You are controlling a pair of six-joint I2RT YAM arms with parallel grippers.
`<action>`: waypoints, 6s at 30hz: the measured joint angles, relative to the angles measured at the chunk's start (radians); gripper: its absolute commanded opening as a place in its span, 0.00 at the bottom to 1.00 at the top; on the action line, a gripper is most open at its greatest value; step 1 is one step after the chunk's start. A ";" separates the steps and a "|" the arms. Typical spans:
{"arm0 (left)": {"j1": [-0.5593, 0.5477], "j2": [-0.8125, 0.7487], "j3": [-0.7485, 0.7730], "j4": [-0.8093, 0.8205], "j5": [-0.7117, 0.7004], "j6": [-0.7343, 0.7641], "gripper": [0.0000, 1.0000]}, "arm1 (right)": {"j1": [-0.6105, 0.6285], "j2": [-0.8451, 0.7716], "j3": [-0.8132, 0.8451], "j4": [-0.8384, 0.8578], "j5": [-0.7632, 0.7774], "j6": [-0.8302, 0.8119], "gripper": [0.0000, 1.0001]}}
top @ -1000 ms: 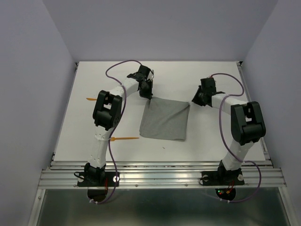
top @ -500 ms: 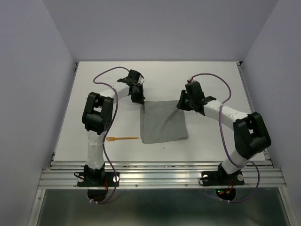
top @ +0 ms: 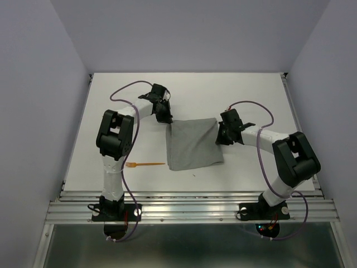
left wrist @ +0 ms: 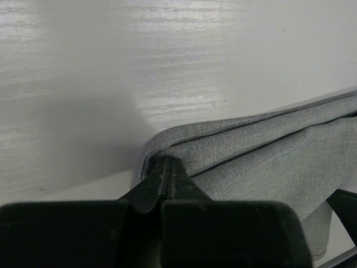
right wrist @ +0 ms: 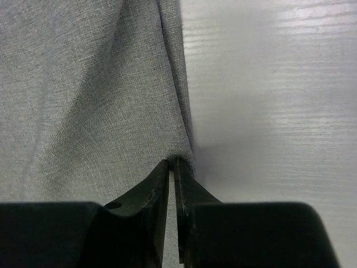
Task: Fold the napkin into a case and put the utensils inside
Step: Smooth out the upper triangle-folded napkin at the center of the board.
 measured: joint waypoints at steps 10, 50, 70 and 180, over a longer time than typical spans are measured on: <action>0.000 -0.044 -0.006 -0.034 -0.054 0.008 0.29 | -0.005 0.082 0.106 -0.012 0.100 -0.008 0.17; -0.028 -0.144 -0.145 0.040 -0.049 0.019 0.51 | -0.007 -0.016 0.117 -0.086 0.126 -0.021 0.31; -0.034 -0.144 -0.145 0.038 -0.052 0.023 0.00 | -0.007 -0.032 0.109 -0.095 0.126 -0.020 0.31; -0.061 0.069 0.259 -0.083 0.042 0.023 0.00 | -0.098 0.253 0.447 -0.076 0.265 -0.135 0.01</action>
